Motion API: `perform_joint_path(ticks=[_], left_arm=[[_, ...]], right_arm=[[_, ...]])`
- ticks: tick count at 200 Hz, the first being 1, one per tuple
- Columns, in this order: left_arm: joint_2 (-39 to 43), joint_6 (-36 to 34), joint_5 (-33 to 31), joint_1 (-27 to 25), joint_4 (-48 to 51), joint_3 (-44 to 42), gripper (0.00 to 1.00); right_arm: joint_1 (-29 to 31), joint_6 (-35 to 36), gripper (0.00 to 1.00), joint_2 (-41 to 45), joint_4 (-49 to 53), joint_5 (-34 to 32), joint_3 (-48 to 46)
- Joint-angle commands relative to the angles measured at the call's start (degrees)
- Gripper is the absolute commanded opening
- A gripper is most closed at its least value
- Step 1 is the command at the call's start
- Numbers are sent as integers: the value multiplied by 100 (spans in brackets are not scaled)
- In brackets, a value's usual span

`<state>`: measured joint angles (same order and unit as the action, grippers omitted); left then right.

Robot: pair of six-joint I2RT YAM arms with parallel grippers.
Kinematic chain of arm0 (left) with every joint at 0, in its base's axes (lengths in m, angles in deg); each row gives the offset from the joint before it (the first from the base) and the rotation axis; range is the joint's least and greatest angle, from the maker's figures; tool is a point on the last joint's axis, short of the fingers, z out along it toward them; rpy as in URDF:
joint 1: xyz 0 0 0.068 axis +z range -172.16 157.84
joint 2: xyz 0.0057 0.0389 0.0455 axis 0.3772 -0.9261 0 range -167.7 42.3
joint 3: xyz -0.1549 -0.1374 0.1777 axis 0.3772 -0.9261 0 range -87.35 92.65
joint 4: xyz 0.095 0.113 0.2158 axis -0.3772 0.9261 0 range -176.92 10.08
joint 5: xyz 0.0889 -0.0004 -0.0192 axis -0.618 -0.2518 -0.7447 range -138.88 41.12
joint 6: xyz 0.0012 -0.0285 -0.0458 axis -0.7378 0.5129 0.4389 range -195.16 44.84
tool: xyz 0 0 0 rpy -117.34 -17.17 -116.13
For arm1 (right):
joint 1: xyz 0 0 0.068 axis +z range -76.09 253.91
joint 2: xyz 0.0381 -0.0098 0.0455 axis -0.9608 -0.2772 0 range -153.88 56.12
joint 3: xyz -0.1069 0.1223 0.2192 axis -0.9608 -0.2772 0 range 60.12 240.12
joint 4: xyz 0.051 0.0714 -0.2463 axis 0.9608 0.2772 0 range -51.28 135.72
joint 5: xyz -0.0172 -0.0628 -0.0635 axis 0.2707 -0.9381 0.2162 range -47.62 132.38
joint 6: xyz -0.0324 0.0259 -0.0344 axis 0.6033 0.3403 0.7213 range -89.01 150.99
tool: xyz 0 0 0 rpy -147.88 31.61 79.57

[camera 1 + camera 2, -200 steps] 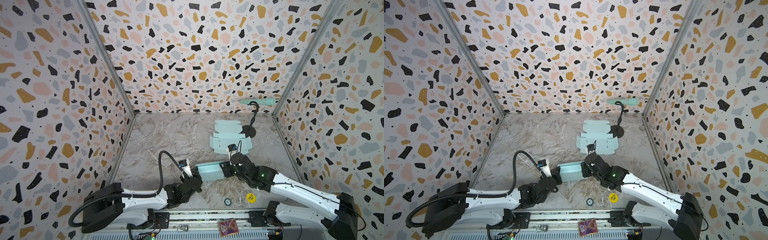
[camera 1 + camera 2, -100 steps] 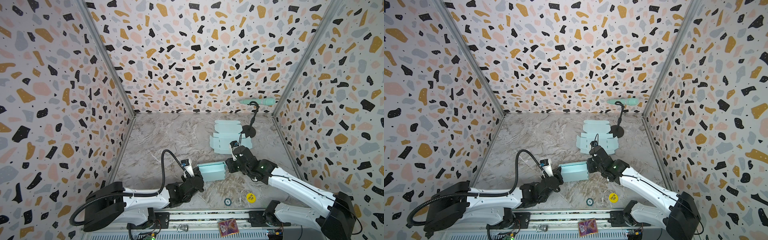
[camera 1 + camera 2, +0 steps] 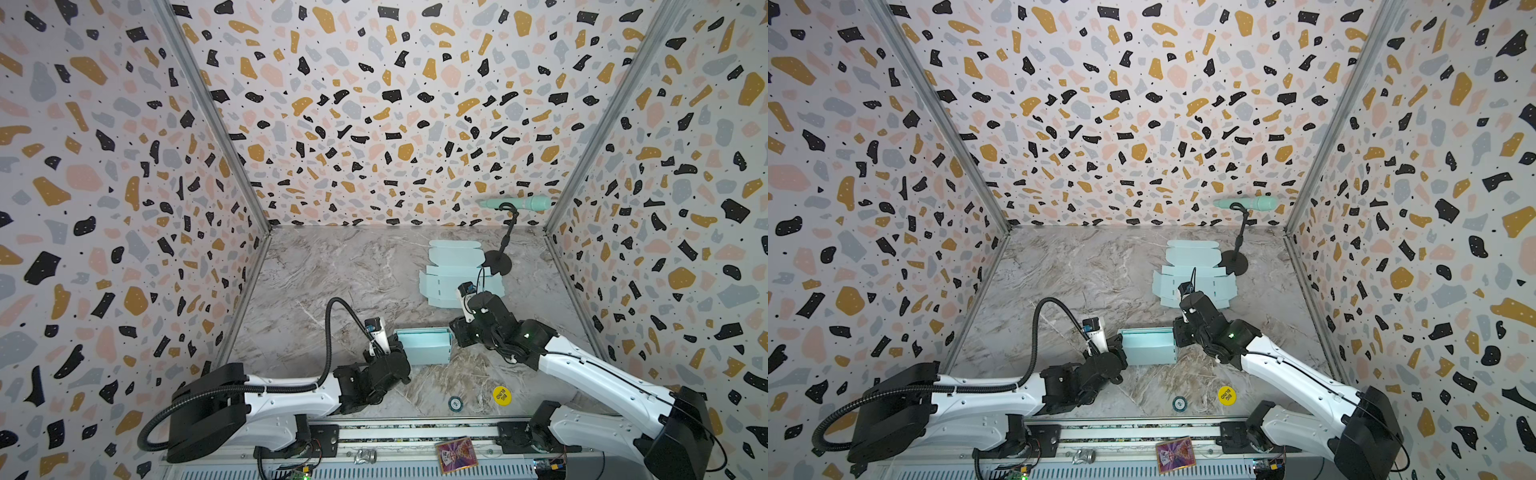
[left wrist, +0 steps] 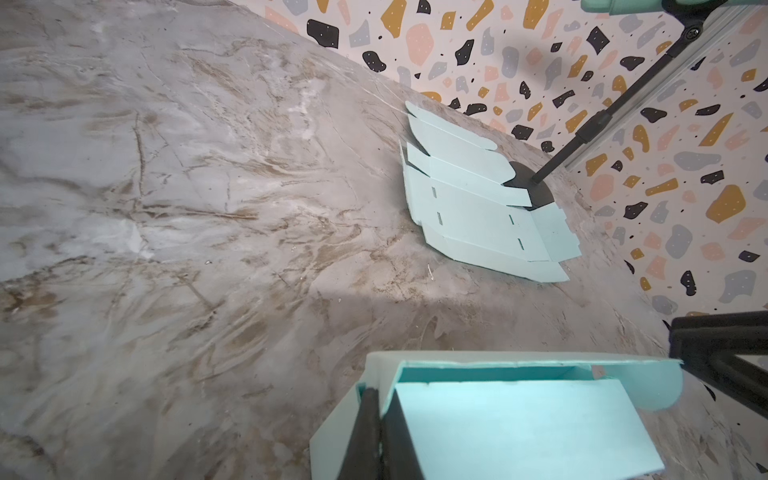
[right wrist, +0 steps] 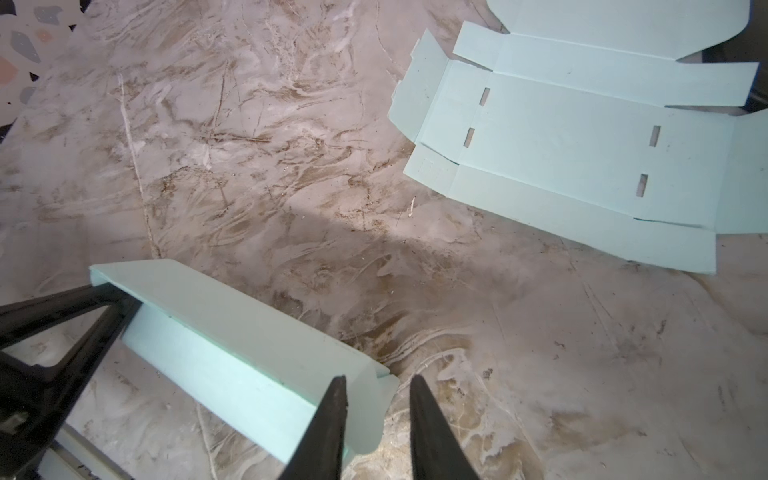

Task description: Fold the paper box

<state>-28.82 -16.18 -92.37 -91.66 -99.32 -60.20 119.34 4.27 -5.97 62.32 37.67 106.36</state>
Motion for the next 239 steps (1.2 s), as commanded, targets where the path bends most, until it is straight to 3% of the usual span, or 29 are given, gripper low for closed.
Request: perform_joint_path(ticks=[1, 36, 111, 135, 189, 239], left_arm=[[-59, -71, 302, -55, 507, 59, 0], [-23, -79, 306, -55, 630, 131, 0], [-17, -105, 262, -72, 741, 185, 0], [-25, -109, 246, -75, 773, 206, 0], [170, -132, 131, -91, 1000, 364, 0], [335, -207, -213, -134, 1486, 705, 0]], right_arm=[[89, -113, 31, 277, -23, 111, 85], [150, -132, 33, 165, 16, 220, 2], [203, -5, 33, -348, 119, -412, 157], [203, 44, 26, -529, 111, -391, 174], [271, 184, 0, -643, 207, -537, 454], [667, 163, 0, -919, 414, -980, 957]])
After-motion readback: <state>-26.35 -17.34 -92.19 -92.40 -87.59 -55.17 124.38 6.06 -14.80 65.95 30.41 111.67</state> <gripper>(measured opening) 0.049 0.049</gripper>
